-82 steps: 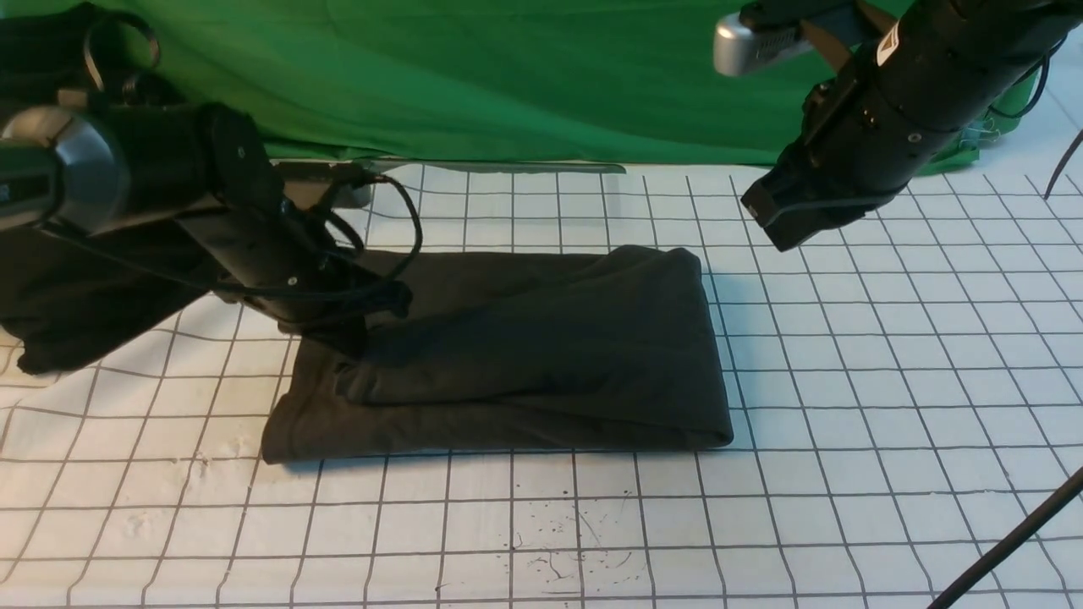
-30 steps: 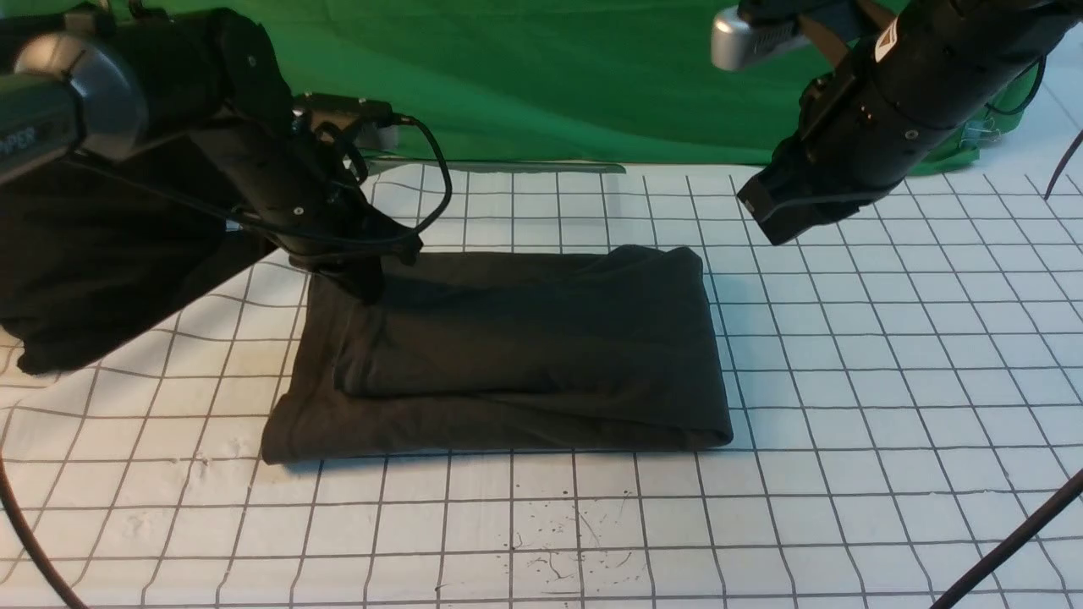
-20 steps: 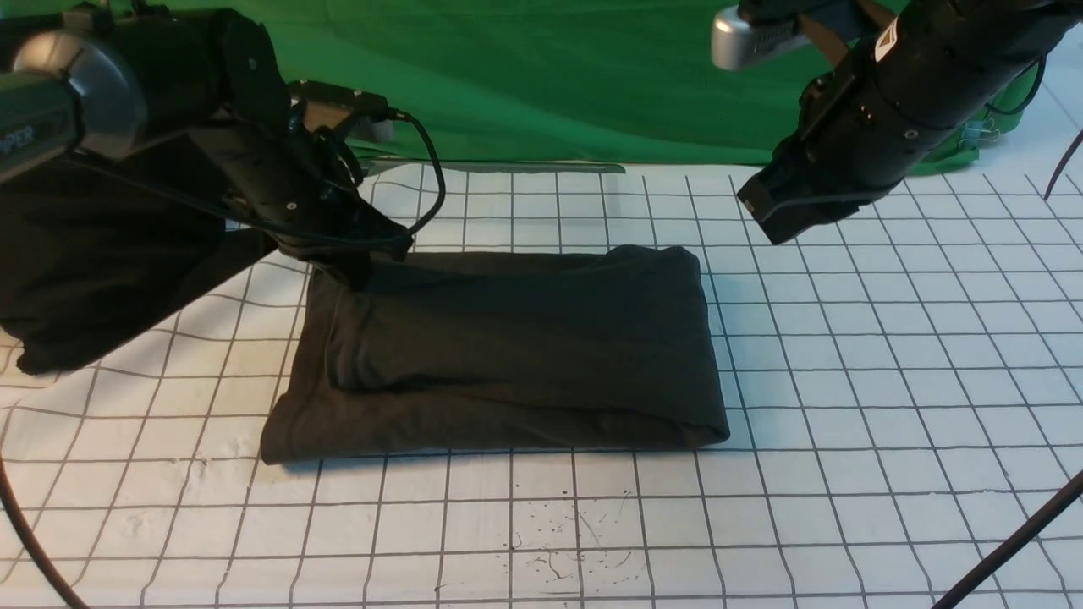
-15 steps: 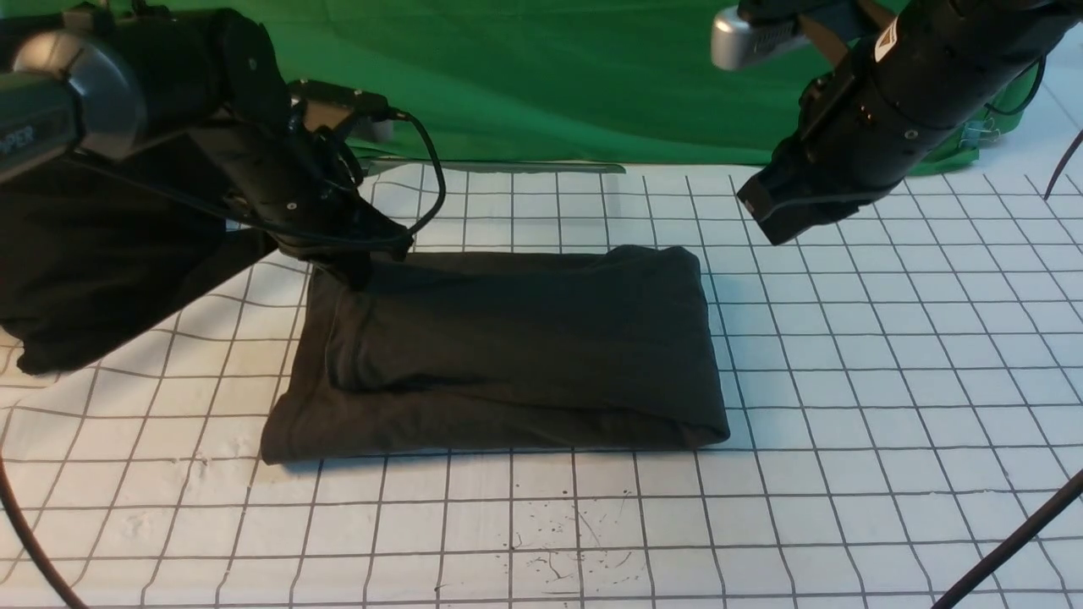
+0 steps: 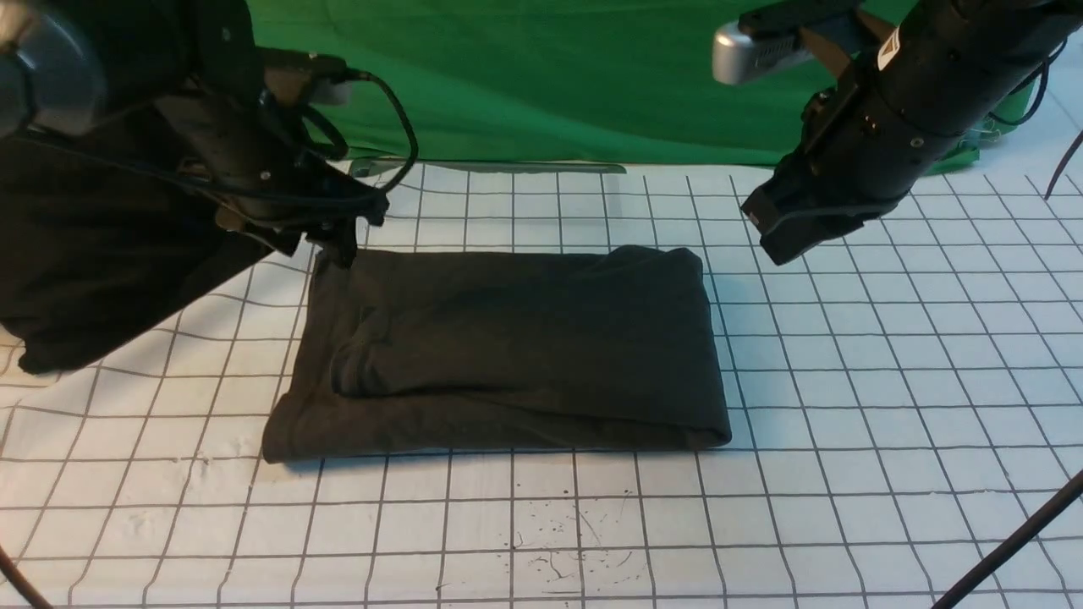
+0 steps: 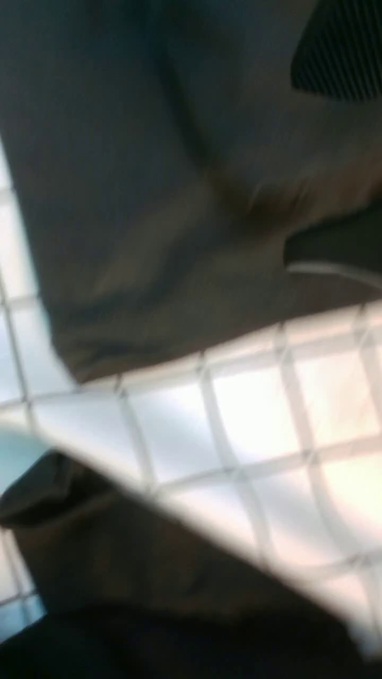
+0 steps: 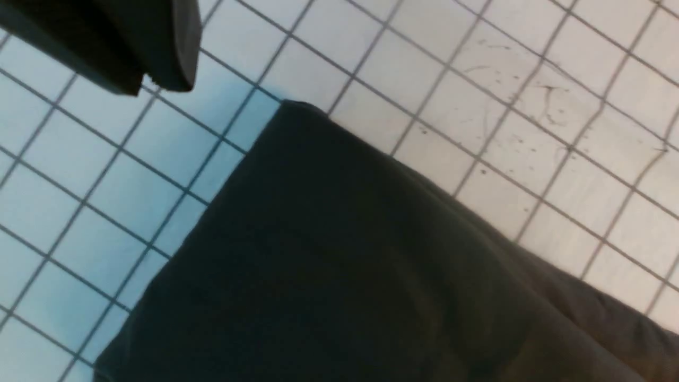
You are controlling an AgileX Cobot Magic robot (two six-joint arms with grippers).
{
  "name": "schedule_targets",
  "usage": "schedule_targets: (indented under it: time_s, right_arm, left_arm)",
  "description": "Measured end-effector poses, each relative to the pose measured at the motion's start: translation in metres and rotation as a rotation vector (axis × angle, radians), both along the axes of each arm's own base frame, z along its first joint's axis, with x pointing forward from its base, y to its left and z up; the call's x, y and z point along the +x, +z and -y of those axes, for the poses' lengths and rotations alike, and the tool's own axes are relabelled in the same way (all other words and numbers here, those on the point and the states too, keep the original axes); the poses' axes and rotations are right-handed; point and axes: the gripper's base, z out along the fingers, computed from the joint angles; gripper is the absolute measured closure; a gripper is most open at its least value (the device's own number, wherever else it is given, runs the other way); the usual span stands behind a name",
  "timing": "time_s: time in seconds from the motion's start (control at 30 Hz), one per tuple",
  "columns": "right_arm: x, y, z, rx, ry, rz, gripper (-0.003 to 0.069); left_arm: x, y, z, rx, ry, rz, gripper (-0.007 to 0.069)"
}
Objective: Fold a long-sleeved shirt over a white checkered tablecloth.
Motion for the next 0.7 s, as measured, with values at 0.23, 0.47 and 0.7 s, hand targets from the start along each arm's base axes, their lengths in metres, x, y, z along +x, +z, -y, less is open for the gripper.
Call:
schedule_targets:
  time_s: [0.23, 0.47, 0.7]
  right_arm:
    - [0.007, -0.018, -0.024, 0.036, 0.01, -0.008, 0.0656]
    - [0.026, -0.079, -0.044, -0.005, -0.021, -0.141, 0.0659]
    - [0.024, -0.147, -0.041, -0.083, -0.061, -0.266, 0.0659]
  left_arm:
    - [-0.03, 0.011, 0.064, -0.259, -0.169, 0.034, 0.0615]
    - [-0.031, -0.052, 0.074, -0.221, -0.141, -0.103, 0.0629]
    - [-0.039, -0.091, 0.061, -0.106, -0.093, -0.13, 0.063]
